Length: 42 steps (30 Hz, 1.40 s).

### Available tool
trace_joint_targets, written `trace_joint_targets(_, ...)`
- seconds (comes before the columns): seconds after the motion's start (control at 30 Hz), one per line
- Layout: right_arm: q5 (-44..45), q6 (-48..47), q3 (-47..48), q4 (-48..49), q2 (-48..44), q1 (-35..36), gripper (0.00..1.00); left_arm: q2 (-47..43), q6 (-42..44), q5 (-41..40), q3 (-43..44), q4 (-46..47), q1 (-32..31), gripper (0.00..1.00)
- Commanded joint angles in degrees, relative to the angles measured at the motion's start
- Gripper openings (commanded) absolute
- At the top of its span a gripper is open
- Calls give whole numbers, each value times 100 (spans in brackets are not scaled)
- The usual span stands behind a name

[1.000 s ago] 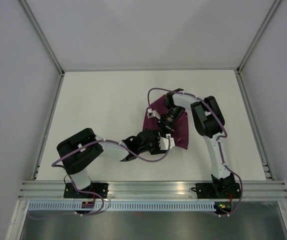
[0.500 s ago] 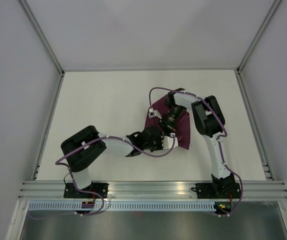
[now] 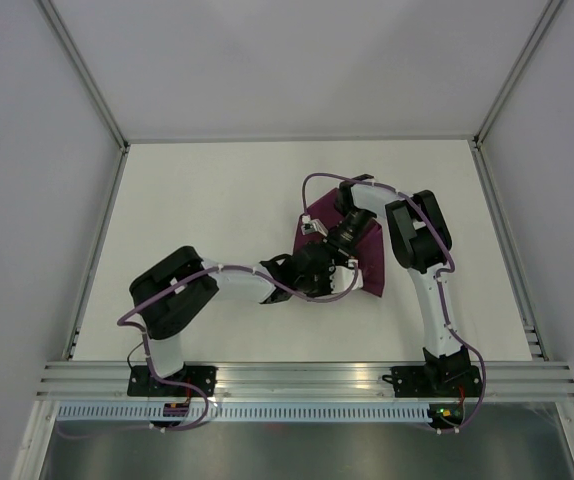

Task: Fold the napkin, place the utensils inside, and roll it up
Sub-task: Roll the napkin with the utensil

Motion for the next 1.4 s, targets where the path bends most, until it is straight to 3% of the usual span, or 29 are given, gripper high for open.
trace_joint_targets(0.0, 584, -393, 34, 1113, 19, 7, 22, 252, -578, 629, 185, -741, 72, 2)
trace_joint_targets(0.03, 575, -366, 17, 1149, -25, 6, 29, 252, -641, 691, 229, -821, 116, 2)
trace_joint_targets(0.23, 470, -287, -63, 1246, -377, -116, 46, 217, -1028, 1051, 291, -910, 213, 2)
trace_joint_targets(0.5, 206, 29, -115, 1597, -868, -415, 55, 147, -1335, 1447, 317, -945, 344, 2)
trace_joint_targets(0.87, -743, 425, -958, 2686, -2203, -1346, 56, 340, -1739, 1956, 782, -1673, 599, 2)
trace_joint_targets(1.1, -972, -40, -2451, 3407, -3425, -1839, 56, 683, -2021, 2668, 1345, -2482, 889, 2)
trace_joint_targets(1.37, -902, -357, -4252, 4408, -4945, -1822, 58, 1166, -2267, 3563, 1881, -2896, 1179, 2)
